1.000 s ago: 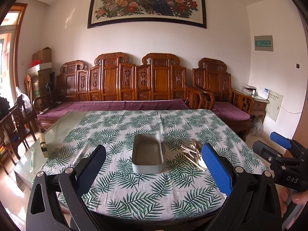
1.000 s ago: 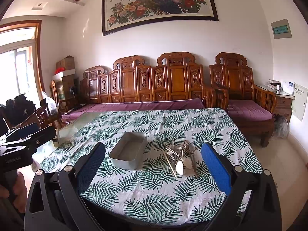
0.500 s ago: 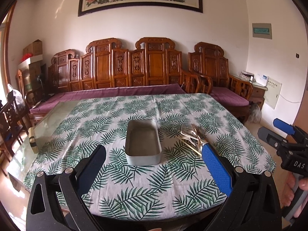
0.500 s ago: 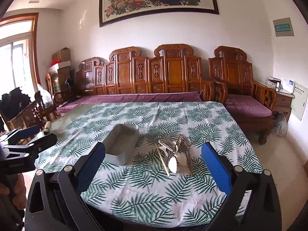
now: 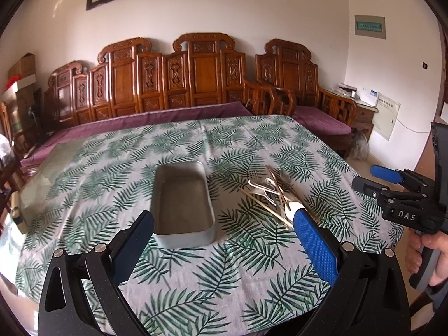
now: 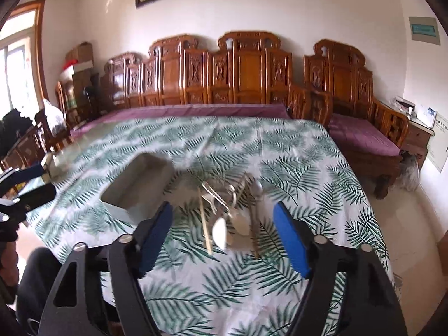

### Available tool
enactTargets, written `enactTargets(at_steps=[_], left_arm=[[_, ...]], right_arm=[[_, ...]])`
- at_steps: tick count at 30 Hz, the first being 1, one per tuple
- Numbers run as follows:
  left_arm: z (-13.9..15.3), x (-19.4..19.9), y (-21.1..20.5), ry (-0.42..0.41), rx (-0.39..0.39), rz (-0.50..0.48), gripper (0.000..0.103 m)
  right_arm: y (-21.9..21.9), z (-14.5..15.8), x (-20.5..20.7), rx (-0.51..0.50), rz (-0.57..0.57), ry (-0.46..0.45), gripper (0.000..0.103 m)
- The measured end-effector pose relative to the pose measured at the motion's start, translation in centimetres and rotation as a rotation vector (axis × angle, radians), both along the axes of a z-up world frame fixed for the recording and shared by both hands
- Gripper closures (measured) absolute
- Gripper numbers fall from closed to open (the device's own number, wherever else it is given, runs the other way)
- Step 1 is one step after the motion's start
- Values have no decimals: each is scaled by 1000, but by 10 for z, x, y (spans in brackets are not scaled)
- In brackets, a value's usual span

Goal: Organize utensils
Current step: 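Move both tools down toward the utensil pile beside the grey tray, then grasp a wooden chopstick with the left tool while the right tool grasps a metal spoon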

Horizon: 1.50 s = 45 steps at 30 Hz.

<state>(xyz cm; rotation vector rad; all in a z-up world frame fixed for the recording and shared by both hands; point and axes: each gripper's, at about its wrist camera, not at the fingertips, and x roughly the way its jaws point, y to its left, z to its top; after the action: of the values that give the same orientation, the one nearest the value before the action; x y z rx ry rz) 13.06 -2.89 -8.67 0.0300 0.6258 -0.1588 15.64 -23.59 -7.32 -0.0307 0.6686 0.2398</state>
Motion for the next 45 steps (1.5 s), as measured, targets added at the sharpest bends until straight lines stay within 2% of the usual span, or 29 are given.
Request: enactTargets(at_steps=[6, 8, 15, 16, 17, 19, 20, 23, 27, 36, 38, 41, 45], left_arm=[[-23, 34, -17, 62, -1, -47, 6], [-30, 42, -21, 77, 0, -56, 7], [-54, 74, -39, 143, -1, -100, 8], [-57, 79, -43, 152, 0, -108, 8], [-60, 84, -46, 158, 3, -112, 9], [-69, 95, -57, 164, 12, -120, 10], [-74, 100, -61, 173, 14, -128, 16], [-87, 116, -76, 203, 25, -136, 22], [-98, 133, -90, 231, 9, -160, 27], [-116, 181, -122, 319, -22, -207, 51], [-123, 191, -124, 350, -33, -203, 64], [-134, 202, -125, 387, -43, -191, 73], [-143, 210, -129, 423, -41, -193, 80]], right_arm=[[-10, -27, 33, -33, 26, 82, 46], [-13, -38, 46, -39, 38, 115, 54], [-22, -77, 85, -60, 61, 189, 65], [-24, -81, 89, -55, 82, 191, 75], [-25, -84, 91, -55, 96, 192, 79], [-30, -93, 99, -44, 111, 205, 79], [-34, -98, 104, -23, 115, 218, 79], [-45, -111, 116, 17, 116, 260, 79], [-53, -125, 123, 35, 112, 306, 79], [-58, -124, 124, 45, 100, 304, 79], [-58, -123, 123, 33, 101, 299, 79], [-59, -121, 124, 35, 97, 298, 79], [-59, -121, 124, 34, 97, 299, 79]])
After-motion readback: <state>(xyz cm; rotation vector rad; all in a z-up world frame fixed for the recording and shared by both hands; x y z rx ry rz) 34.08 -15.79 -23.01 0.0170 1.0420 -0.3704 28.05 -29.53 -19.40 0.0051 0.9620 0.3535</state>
